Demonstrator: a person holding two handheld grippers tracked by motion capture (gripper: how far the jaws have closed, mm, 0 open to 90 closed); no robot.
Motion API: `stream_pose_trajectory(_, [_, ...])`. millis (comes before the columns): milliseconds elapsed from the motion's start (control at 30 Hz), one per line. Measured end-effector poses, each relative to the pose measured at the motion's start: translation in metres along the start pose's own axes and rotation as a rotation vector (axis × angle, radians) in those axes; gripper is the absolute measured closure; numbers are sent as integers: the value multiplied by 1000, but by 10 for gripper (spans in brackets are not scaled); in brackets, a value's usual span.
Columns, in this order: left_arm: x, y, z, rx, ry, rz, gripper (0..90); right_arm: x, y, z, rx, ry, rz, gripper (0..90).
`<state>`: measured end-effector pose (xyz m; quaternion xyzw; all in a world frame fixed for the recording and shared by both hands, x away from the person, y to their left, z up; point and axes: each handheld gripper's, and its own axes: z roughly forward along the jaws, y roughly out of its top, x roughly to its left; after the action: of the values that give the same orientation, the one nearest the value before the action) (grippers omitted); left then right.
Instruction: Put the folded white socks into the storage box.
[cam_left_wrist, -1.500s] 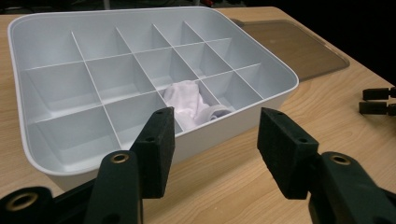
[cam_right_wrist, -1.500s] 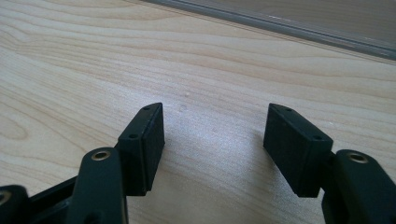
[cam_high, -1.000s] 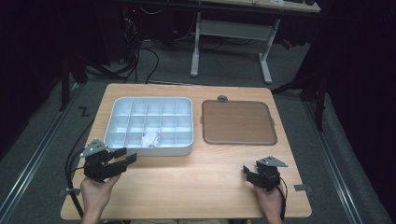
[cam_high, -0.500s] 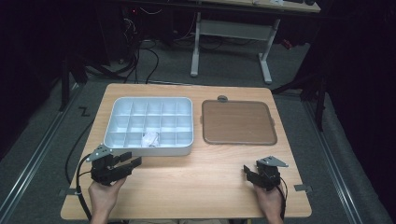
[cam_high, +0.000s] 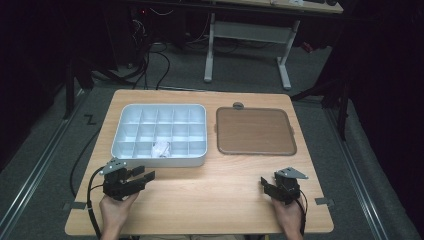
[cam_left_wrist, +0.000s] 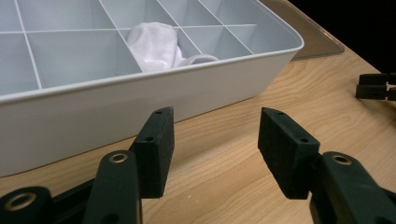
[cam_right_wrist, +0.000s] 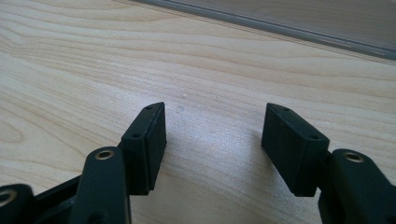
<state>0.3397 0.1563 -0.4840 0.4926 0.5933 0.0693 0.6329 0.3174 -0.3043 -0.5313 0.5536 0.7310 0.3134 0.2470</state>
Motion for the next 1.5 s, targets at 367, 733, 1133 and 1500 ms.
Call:
stream_pose_trajectory(367, [4, -9, 8, 17, 20, 25, 464, 0, 0, 0, -2, 0, -3, 406])
stream_pose_trajectory(733, [11, -19, 18, 45, 47, 43, 462, 0, 0, 0, -2, 0, -3, 406])
stream_pose_trajectory(1133, [18, -28, 30, 56, 83, 92, 457, 0, 0, 0, -2, 0, -4, 406])
stream_pose_trajectory(1500, [25, -35, 39, 48, 121, 135, 429, 0, 0, 0, -1, 0, -4, 406])
